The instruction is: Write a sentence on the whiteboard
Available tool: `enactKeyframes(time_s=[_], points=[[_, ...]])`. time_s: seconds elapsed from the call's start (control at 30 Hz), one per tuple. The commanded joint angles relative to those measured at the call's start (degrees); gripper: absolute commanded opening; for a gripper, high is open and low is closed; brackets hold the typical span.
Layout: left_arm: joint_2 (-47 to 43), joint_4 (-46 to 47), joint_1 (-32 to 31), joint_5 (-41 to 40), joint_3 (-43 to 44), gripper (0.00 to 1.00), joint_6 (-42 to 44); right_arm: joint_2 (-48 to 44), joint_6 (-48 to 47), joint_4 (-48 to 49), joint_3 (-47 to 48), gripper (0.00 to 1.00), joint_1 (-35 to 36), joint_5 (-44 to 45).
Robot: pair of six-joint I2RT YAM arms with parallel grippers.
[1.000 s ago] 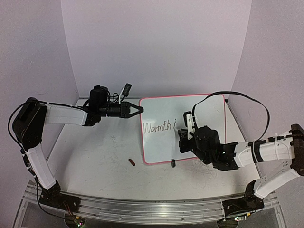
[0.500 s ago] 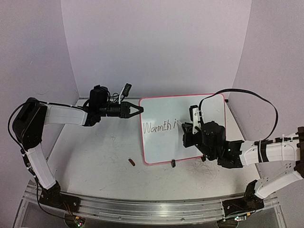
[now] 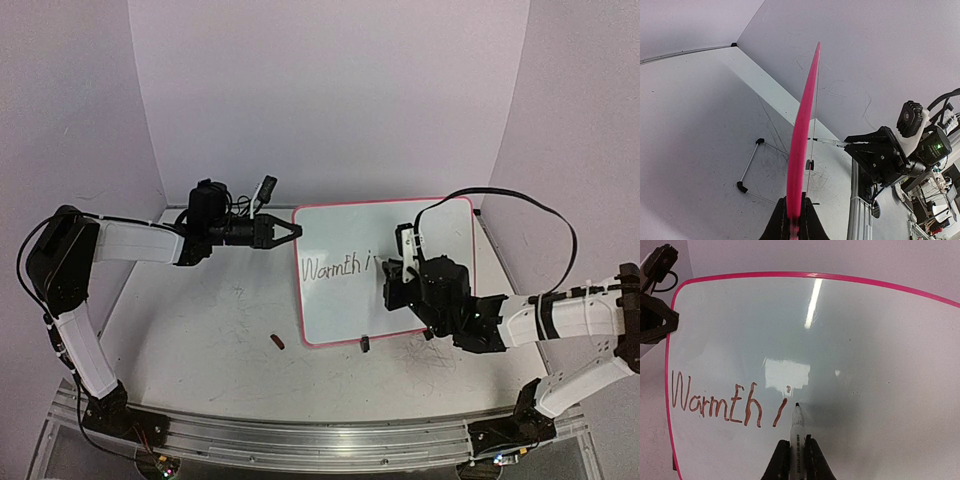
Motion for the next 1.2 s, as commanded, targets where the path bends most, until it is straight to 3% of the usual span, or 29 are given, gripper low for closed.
enactKeyframes(time_s=[0.0,1.17], points=[[-0.11,-3.65,-2.00,-0.78,0.41,0.00,1.43,0.38,-0.81,2.96,2.42,0.00,-0.35,0.16],[-0.71,-3.62,-2.00,-0.75,0.26,0.00,1.47,0.65,6.06,-4.76,0.25,0.00,2.21,2.22]])
